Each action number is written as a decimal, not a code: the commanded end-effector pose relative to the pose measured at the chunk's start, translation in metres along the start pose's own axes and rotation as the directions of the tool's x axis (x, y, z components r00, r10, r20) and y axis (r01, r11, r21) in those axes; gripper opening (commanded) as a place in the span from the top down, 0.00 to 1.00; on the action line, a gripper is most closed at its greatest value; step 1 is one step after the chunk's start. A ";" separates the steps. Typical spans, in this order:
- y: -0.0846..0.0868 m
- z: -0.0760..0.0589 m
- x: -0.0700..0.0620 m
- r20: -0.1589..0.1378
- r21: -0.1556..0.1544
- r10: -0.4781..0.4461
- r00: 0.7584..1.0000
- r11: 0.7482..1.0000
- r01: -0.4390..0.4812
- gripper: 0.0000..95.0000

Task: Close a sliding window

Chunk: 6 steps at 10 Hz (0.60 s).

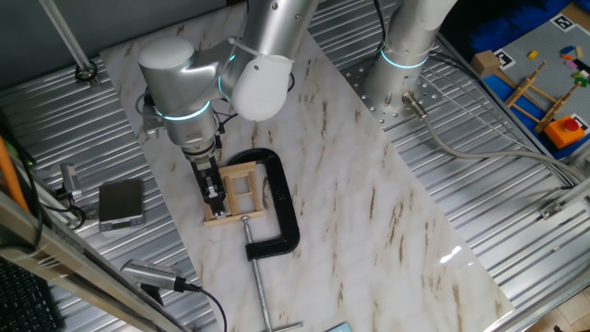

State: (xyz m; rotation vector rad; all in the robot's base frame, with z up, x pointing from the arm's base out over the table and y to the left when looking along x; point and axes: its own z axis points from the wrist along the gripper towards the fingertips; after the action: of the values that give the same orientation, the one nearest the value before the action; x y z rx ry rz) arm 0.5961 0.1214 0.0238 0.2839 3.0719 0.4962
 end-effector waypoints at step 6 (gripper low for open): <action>-0.003 0.000 0.002 -0.004 0.004 0.002 1.000 1.000 -0.002 0.40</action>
State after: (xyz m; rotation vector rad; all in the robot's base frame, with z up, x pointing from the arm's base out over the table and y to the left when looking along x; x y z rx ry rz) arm 0.5937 0.1182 0.0233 0.2877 3.0768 0.4908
